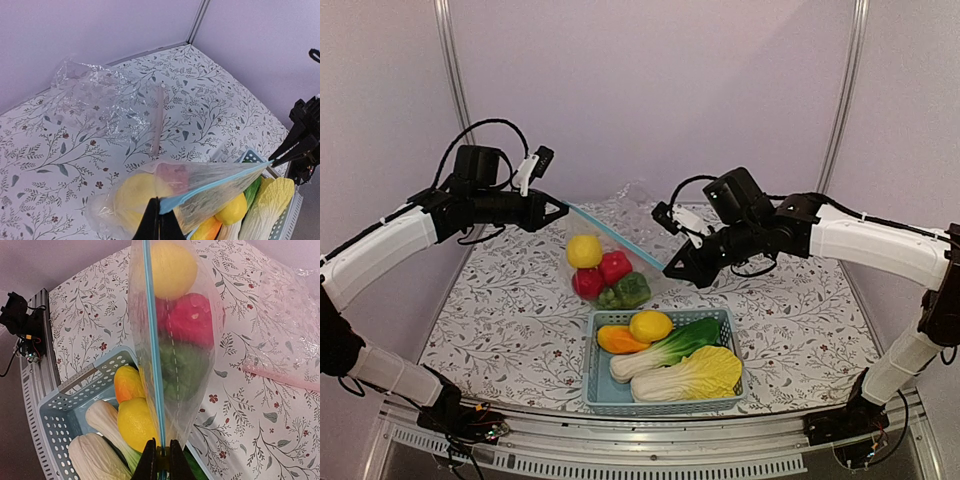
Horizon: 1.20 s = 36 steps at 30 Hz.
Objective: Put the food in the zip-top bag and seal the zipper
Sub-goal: Zip the zipper on the zipper food storage bag.
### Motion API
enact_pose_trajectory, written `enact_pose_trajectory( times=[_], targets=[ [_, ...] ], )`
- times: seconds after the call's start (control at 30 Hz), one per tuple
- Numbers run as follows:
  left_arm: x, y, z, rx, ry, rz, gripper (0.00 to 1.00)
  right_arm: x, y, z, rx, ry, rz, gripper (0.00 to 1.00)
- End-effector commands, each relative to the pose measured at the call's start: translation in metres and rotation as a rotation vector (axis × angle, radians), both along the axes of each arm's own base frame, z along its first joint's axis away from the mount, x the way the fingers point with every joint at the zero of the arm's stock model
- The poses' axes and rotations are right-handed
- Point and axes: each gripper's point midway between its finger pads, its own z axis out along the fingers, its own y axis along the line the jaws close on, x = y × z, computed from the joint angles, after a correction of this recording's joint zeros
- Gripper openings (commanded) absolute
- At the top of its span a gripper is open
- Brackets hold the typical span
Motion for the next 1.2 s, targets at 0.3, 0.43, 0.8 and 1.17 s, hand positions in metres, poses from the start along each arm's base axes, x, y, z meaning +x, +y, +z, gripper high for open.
enact_pose_trajectory(
  times=[0.3,0.43,0.8,1.17],
  targets=[
    [0.017,0.022,0.023,-0.015,-0.095,0.101,0.00,-0.007,-0.022,-0.012,-0.058,0.038,-0.043,0.01],
    [0.017,0.022,0.022,-0.016,-0.090,0.100,0.00,-0.007,-0.022,-0.012,-0.057,0.036,-0.046,0.01],
    [0.002,0.001,0.030,-0.086,-0.093,-0.048,0.00,-0.006,-0.014,0.026,0.083,0.018,-0.068,0.47],
    [0.009,0.005,0.023,-0.067,-0.069,-0.006,0.10,0.002,-0.033,0.056,0.148,-0.058,-0.183,0.71]
  ],
)
